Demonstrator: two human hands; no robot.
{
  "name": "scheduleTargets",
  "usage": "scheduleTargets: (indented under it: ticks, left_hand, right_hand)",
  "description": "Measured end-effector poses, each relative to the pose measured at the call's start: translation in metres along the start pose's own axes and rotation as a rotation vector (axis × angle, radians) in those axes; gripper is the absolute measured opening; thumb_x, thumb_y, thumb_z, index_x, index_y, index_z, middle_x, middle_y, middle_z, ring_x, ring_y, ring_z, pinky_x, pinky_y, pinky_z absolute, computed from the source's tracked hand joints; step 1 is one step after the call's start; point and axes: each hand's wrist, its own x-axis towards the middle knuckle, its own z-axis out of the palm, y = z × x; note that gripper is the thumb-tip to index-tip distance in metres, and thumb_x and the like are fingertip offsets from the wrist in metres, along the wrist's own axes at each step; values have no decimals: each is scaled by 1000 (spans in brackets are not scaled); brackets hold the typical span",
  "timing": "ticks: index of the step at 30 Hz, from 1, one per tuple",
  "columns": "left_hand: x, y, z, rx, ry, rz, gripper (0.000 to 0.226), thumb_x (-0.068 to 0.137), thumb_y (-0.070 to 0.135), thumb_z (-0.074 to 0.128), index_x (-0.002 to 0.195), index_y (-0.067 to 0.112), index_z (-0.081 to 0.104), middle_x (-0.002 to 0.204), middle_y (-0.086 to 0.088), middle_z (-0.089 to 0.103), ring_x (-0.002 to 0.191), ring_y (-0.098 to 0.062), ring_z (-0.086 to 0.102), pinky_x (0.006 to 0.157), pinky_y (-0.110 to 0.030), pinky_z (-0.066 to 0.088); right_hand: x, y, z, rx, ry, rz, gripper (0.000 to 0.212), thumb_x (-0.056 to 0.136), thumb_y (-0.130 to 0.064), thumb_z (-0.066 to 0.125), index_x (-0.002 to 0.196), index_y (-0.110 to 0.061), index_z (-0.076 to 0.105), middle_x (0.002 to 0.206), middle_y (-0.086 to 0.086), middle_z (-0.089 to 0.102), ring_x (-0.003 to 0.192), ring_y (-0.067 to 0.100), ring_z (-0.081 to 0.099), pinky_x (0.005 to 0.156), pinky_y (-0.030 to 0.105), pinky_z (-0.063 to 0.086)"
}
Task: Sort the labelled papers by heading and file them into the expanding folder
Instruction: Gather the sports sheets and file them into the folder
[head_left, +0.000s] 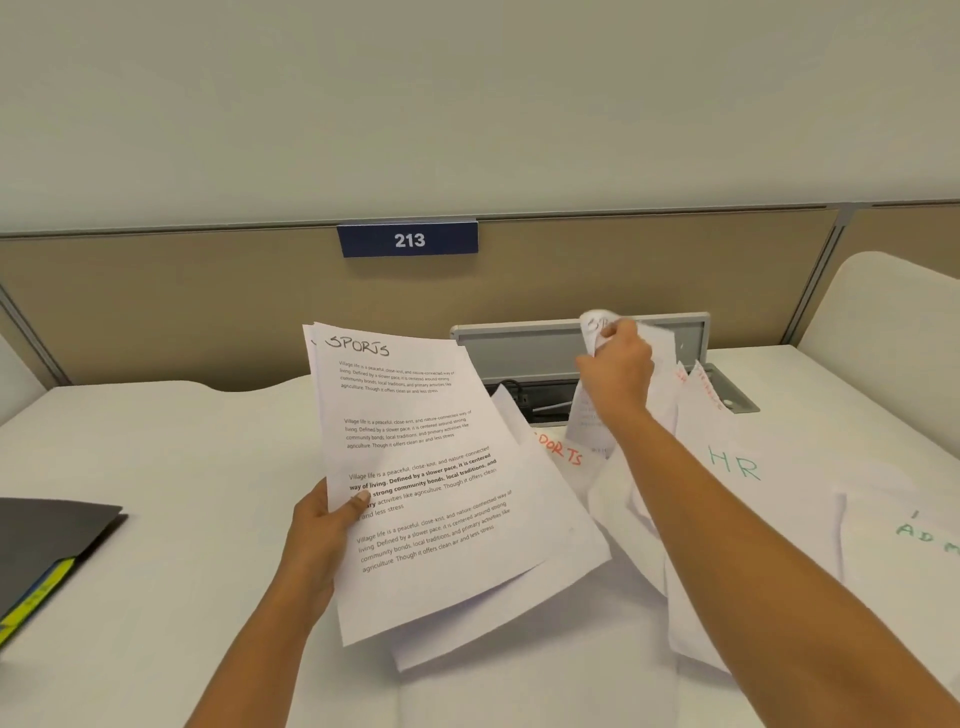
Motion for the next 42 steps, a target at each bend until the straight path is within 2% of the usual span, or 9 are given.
scheduleTargets:
  ticks: [9, 16, 21, 26, 30, 33, 37, 39, 42]
  left_hand:
    - [-17, 13, -8, -18, 16, 40, 20, 93, 1, 49, 105, 14, 59, 93, -6, 68, 80, -27, 65, 72, -37, 53]
    - [-32, 14, -12, -96, -27, 9, 24, 92, 2, 51, 113, 9, 59, 102, -12, 69, 89, -33, 67, 75, -42, 55]
    - [-46, 4, -14, -180, -49, -67, 20, 91, 1, 51, 107, 8, 61, 95, -10, 71, 78, -26, 69, 60, -36, 58]
    - [-55, -9, -23, -220, -47, -160, 19, 91, -1, 50, 105, 7, 59, 91, -12, 70, 72, -27, 69, 51, -34, 57]
    - [-58, -15, -28, -220, -51, -202, 20, 92, -1, 50, 108, 7, 58, 93, -14, 69, 75, -29, 67, 53, -37, 59]
    - [-59, -18, -30, -229, -52, -203, 20, 92, -2, 49, 107, 8, 58, 92, -12, 69, 75, -29, 67, 52, -36, 58]
    - [-60, -17, -30, -241, -55, -203, 18, 91, -1, 51, 104, 9, 59, 90, -12, 70, 68, -25, 69, 50, -35, 57]
    - [-60, -15, -31, -243, -63, -202, 19, 91, 0, 51, 106, 8, 59, 92, -13, 69, 71, -27, 68, 51, -35, 58]
    - [-61, -13, -30, -225, -74, -182, 16, 91, 0, 51, 101, 9, 61, 88, -11, 72, 70, -26, 70, 54, -37, 59]
  right_hand:
    - [-10, -93, -58, 129, 80, -313, 30, 81, -5, 65, 109, -6, 56, 99, 10, 65, 82, 20, 58, 73, 25, 46]
    - [-56, -136, -42, -25, -244, -389, 33, 77, -6, 66, 109, -7, 59, 106, 11, 65, 92, 23, 61, 74, 26, 44]
    - [-114, -107, 19, 41, -424, -275, 28, 79, -6, 65, 106, -4, 59, 104, 14, 65, 89, 25, 60, 71, 25, 41]
    - [-151, -55, 46, 74, -671, -174, 25, 93, -7, 49, 115, -6, 61, 119, 10, 63, 107, 22, 60, 90, 21, 44]
    - [-141, -12, 21, 117, -522, -135, 30, 90, 7, 46, 108, -8, 65, 119, 8, 62, 112, 18, 58, 94, 18, 40]
    - [-122, 25, -2, -36, -405, -42, 28, 89, -9, 58, 117, -11, 59, 129, 9, 54, 118, 22, 51, 97, 25, 37]
    - [-103, 57, -26, -79, -579, 261, 65, 84, -43, 64, 135, -10, 42, 139, 11, 47, 126, 28, 46, 101, 36, 36]
    - [-97, 61, -34, -51, -621, 322, 68, 81, -46, 66, 134, -9, 45, 137, 9, 49, 122, 27, 48, 98, 35, 36]
    - [-96, 63, -38, 74, -625, 341, 37, 83, -28, 69, 110, -6, 58, 103, 7, 64, 80, 17, 58, 76, 26, 44]
